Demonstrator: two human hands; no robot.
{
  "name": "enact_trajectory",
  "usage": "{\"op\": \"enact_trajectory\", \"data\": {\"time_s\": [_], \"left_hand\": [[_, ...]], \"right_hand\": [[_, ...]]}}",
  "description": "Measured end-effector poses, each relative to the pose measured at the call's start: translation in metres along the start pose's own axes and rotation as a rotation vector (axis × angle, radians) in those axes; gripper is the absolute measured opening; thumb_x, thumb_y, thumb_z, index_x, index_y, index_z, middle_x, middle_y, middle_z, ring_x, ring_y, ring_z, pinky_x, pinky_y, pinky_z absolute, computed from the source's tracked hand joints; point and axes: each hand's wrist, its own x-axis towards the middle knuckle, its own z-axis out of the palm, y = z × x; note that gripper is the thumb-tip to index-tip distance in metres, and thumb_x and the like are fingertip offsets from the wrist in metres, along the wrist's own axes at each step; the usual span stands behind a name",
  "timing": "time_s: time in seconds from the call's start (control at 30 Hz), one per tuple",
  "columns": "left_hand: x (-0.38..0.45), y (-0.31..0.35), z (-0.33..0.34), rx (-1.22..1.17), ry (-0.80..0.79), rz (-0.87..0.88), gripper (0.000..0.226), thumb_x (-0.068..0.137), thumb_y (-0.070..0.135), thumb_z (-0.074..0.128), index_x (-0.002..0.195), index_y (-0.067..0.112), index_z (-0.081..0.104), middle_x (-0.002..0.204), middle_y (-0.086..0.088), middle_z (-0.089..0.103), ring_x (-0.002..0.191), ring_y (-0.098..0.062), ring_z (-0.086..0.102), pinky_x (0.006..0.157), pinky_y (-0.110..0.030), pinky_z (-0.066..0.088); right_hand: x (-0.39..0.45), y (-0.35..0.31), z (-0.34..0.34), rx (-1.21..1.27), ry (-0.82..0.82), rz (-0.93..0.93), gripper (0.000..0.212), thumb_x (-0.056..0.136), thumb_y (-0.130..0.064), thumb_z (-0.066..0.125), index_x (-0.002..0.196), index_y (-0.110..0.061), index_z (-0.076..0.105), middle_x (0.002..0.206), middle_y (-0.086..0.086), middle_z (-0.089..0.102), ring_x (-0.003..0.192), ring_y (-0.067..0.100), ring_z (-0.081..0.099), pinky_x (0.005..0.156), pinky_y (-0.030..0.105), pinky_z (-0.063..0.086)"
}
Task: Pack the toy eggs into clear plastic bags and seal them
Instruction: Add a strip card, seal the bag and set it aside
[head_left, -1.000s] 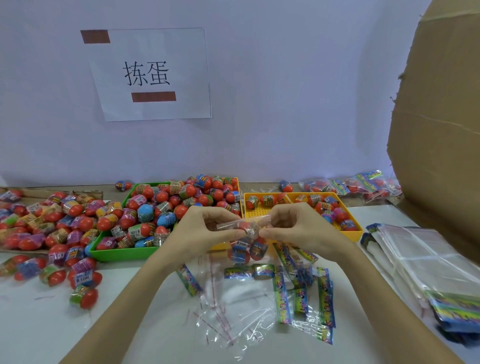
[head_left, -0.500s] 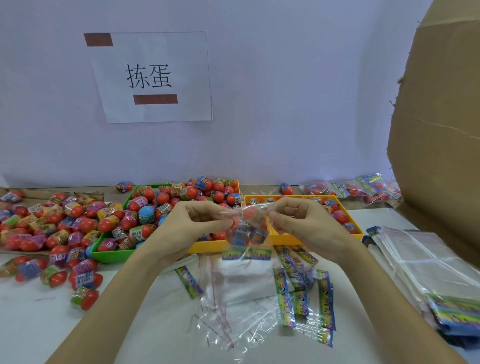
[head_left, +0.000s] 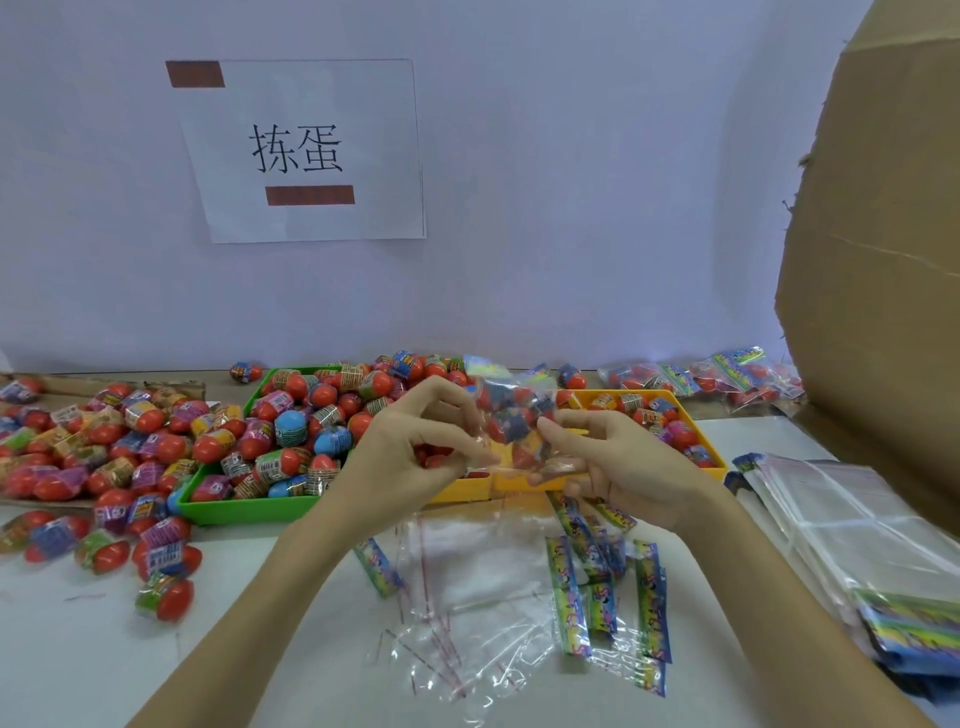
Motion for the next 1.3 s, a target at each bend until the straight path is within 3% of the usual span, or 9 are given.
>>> {"op": "enact_trajectory", "data": {"time_s": [0.1, 0.2, 0.33, 0.67, 0.83, 1.0, 1.1, 1.17, 1.3], "left_hand": [[0.002, -0.005, 0.006, -0.147, 0.076, -0.234, 0.028, 0.094, -0.011, 0.067, 0.1, 0.014, 0.077, 0.113, 0.002, 0.063, 0.107, -0.017, 0.069, 0.089, -0.044, 0.062], [0.004, -0.006, 0.01, -0.359, 0.112, -0.486, 0.035, 0.09, 0.031, 0.081, 0.119, 0.022, 0.065, 0.106, 0.007, 0.076, 0.098, -0.015, 0.078, 0.089, -0.033, 0.064], [0.002, -0.014, 0.013, -0.468, 0.153, -0.588, 0.049, 0.079, 0.03, 0.087, 0.123, 0.023, 0.067, 0.097, -0.006, 0.082, 0.095, -0.02, 0.08, 0.086, -0.027, 0.062], [0.002, -0.011, 0.009, -0.523, 0.201, -0.598, 0.034, 0.077, 0.031, 0.086, 0.109, 0.025, 0.079, 0.092, -0.005, 0.083, 0.093, -0.014, 0.08, 0.092, -0.03, 0.057], [0.0, -0.014, 0.013, -0.129, 0.213, -0.409, 0.028, 0.091, 0.026, 0.081, 0.119, 0.025, 0.076, 0.089, 0.008, 0.083, 0.09, -0.009, 0.08, 0.086, -0.03, 0.064], [-0.002, -0.015, 0.018, 0.116, 0.184, -0.252, 0.022, 0.098, 0.026, 0.076, 0.119, 0.022, 0.078, 0.098, 0.014, 0.08, 0.09, -0.001, 0.075, 0.082, -0.023, 0.062], [-0.004, -0.014, 0.023, 0.293, 0.092, -0.145, 0.017, 0.1, 0.019, 0.073, 0.116, 0.018, 0.079, 0.104, 0.01, 0.075, 0.097, -0.004, 0.067, 0.087, -0.026, 0.057], [-0.005, -0.014, 0.025, 0.352, 0.028, -0.094, 0.016, 0.101, 0.018, 0.072, 0.114, 0.015, 0.079, 0.108, 0.007, 0.074, 0.105, -0.009, 0.062, 0.094, -0.028, 0.052], [-0.005, -0.013, 0.027, 0.368, -0.031, -0.064, 0.015, 0.101, 0.019, 0.071, 0.113, 0.013, 0.079, 0.111, 0.005, 0.073, 0.109, -0.014, 0.06, 0.099, -0.029, 0.05]], "right_hand": [[0.0, 0.003, 0.004, 0.005, 0.068, -0.063, 0.022, 0.08, -0.044, 0.088, 0.099, -0.039, 0.078, 0.116, 0.005, 0.079, 0.105, 0.036, 0.077, 0.074, 0.028, 0.063], [0.001, 0.004, 0.01, -0.027, 0.053, -0.098, 0.012, 0.084, -0.045, 0.084, 0.09, -0.053, 0.079, 0.115, 0.002, 0.079, 0.105, 0.034, 0.077, 0.079, 0.029, 0.063], [0.006, 0.008, 0.009, -0.026, 0.088, -0.118, 0.029, 0.09, -0.035, 0.081, 0.113, -0.04, 0.065, 0.114, 0.005, 0.08, 0.102, 0.034, 0.078, 0.077, 0.032, 0.064], [0.004, 0.005, 0.009, -0.203, 0.198, -0.221, 0.027, 0.095, -0.032, 0.075, 0.117, -0.019, 0.07, 0.106, 0.005, 0.081, 0.09, 0.031, 0.08, 0.06, 0.03, 0.064], [0.008, 0.009, -0.001, -0.257, 0.322, -0.264, 0.031, 0.101, -0.039, 0.067, 0.104, -0.008, 0.074, 0.092, 0.01, 0.08, 0.067, 0.032, 0.076, 0.042, 0.025, 0.049], [0.012, 0.014, -0.02, -0.161, 0.518, -0.252, 0.038, 0.1, -0.042, 0.066, 0.109, -0.005, 0.07, 0.069, 0.008, 0.071, 0.055, 0.021, 0.064, 0.044, 0.022, 0.047], [0.018, 0.016, -0.031, 0.074, 0.625, -0.294, 0.038, 0.105, -0.03, 0.061, 0.124, 0.002, 0.066, 0.091, 0.006, 0.08, 0.08, 0.017, 0.078, 0.061, 0.019, 0.058], [0.021, 0.019, -0.038, 0.205, 0.62, -0.328, 0.051, 0.108, -0.018, 0.057, 0.152, 0.004, 0.042, 0.124, 0.009, 0.074, 0.105, 0.015, 0.076, 0.083, 0.022, 0.06], [0.026, 0.025, -0.046, 0.053, 0.684, -0.273, 0.076, 0.104, -0.015, 0.066, 0.165, -0.012, 0.019, 0.155, 0.005, 0.053, 0.111, 0.002, 0.067, 0.098, 0.025, 0.054]]}}
